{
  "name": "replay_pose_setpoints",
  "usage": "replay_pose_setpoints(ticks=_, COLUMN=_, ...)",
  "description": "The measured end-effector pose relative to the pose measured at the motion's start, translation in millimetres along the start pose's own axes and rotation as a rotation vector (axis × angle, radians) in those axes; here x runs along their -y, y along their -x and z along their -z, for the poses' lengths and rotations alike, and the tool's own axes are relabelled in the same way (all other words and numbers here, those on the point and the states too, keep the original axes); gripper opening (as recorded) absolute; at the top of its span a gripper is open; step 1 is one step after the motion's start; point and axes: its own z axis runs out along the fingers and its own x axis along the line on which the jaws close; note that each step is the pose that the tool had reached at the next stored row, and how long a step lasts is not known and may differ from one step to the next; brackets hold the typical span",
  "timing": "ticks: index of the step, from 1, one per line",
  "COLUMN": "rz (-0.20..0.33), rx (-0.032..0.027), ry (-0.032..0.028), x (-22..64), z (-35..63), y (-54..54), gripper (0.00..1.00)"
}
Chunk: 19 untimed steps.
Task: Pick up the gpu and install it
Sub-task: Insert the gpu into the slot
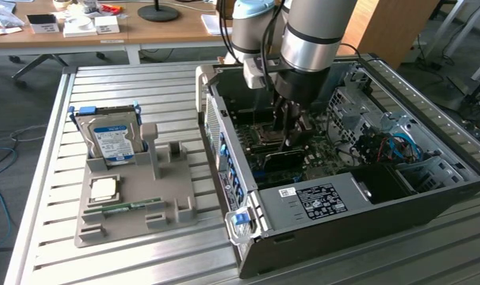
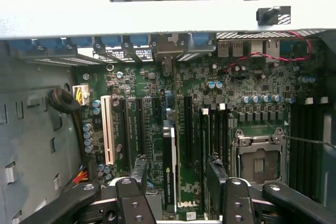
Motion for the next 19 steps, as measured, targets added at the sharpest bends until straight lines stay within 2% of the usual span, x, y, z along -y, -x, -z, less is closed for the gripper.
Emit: replay_pose_setpoints(ticks=19, rz=0.000, rx=-0.0001, ry=0.0000, x=0.2, z=6.0, y=0.3, gripper=0.58)
